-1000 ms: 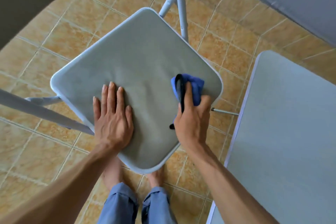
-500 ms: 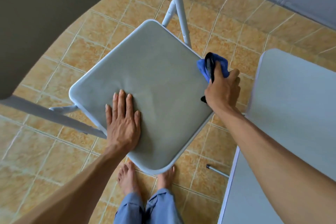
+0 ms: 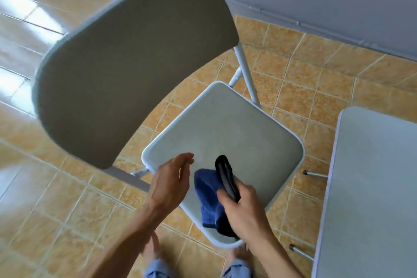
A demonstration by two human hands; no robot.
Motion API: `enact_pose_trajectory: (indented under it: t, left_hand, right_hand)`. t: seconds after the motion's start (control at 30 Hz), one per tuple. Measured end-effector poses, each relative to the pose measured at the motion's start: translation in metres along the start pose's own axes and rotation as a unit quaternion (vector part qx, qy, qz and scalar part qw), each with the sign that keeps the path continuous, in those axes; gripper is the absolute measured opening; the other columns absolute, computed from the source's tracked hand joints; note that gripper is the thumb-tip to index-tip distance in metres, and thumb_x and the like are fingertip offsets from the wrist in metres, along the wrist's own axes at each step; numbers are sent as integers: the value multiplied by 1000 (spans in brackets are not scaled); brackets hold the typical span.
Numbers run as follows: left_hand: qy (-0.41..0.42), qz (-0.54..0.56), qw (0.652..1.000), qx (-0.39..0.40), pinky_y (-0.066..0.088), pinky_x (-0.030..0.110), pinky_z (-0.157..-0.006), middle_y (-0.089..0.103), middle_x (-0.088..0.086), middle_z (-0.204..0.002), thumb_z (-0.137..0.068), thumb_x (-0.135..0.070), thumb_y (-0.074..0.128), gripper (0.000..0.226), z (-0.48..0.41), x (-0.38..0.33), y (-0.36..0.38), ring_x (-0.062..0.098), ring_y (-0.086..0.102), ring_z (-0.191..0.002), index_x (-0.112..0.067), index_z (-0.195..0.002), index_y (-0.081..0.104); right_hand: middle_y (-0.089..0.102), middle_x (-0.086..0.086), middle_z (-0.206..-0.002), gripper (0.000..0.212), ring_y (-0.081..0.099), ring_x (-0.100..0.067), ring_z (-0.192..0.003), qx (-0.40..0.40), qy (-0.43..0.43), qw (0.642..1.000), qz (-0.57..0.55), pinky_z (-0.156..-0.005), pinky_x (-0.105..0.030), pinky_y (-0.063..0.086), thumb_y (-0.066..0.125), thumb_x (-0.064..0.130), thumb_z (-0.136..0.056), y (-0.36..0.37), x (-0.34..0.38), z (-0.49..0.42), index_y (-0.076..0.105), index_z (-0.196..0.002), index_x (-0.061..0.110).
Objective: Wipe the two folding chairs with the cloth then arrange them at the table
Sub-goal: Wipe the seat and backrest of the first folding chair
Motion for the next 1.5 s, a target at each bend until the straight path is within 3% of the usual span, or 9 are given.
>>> enact_pose_trajectory:
  t: [0.13, 0.37, 0.47, 0.6, 0.7, 0.87, 1.0, 1.33, 1.5]
  left_hand:
    - [133, -10, 990, -50, 54, 21, -82, 72, -14, -109, -97, -16, 54, 24, -15, -47, -96, 6, 69, -98, -24, -113, 70]
    - [293, -44, 933, -205, 50, 29, -88, 72, -3, -102, -92, -7, 56, 22, -46, -81, -259, 19, 63, -102, -14, -103, 73]
    - [241, -28, 937, -252, 43, 25, -85, 73, -2, -102, -93, -10, 51, 23, -83, -64, -291, 22, 60, -100, -14, -103, 71]
    - [75, 40, 987, -139, 39, 30, -71, 65, 5, -86, -100, -27, 39, 26, -126, -20, -272, 29, 60, -85, -16, -94, 62]
    - [55, 83, 990, -96, 31, 32, -58, 49, 0, -64, -102, -33, 33, 37, -127, -12, -268, 23, 50, -62, -13, -76, 50]
    - [61, 124, 988, -67, 29, 31, -53, 44, -3, -60, -102, -33, 33, 39, -131, -9, -272, 15, 42, -56, -12, -72, 47]
    - [57, 102, 989, -88, 27, 30, -50, 44, -4, -60, -103, -31, 33, 40, -129, -10, -270, 14, 41, -55, -9, -73, 47]
    - [62, 120, 983, -122, 27, 30, -49, 44, -4, -55, -103, -31, 33, 40, -127, -7, -270, 17, 42, -50, -15, -68, 43]
    - [44, 77, 987, -131, 24, 32, -47, 44, -6, -57, -104, -32, 30, 36, -127, -7, -270, 17, 43, -51, -16, -75, 45]
  right_hand:
    - [76, 12, -88, 15, 71, -9, -84, -19, 15, 982, -190, -78, -30, 54, 67, 29, -93, -1, 73, 5, 71, -106, 35]
    - [77, 11, -107, 23, 71, -10, -105, -63, -22, 940, -334, -93, -37, 54, 66, 32, -92, 40, 174, 26, 71, -115, 34]
    - [76, 13, -108, 24, 70, -6, -106, -117, -45, 919, -373, -100, -38, 52, 61, 37, -97, 61, 218, 33, 72, -117, 32]
    - [74, 16, -81, 27, 69, -5, -79, -201, -109, 907, -353, -77, -18, 54, 51, 43, -101, 100, 273, 43, 76, -97, 34]
    - [65, -7, -118, 55, 62, -22, -105, -307, -147, 926, -164, -90, -30, 53, 48, 55, -93, 145, 287, 38, 59, -139, 26]
    - [49, -18, -141, 56, 52, -39, -117, -415, -56, 907, -49, -95, -48, 45, 46, 45, -99, 171, 244, -1, 45, -150, 20]
    - [54, -20, -129, 52, 59, -41, -107, -333, 138, 908, -213, -93, -42, 49, 46, 28, -105, 175, 182, -29, 34, -154, 35]
    - [42, -2, -127, 53, 56, -18, -116, -430, -212, 862, -167, -98, -30, 48, 47, 34, -101, 158, 300, 15, 35, -153, 36]
    - [49, -11, -120, 53, 58, -24, -95, -427, 21, 891, -153, -90, -34, 51, 47, 37, -100, 119, 233, -61, 36, -152, 39]
Point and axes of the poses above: each hand's wrist, its own z-axis away from the middle knuckle, its own y-axis out of the palm, x = y × z, the point moved 6 cm from there along -z, towards the middle knuckle
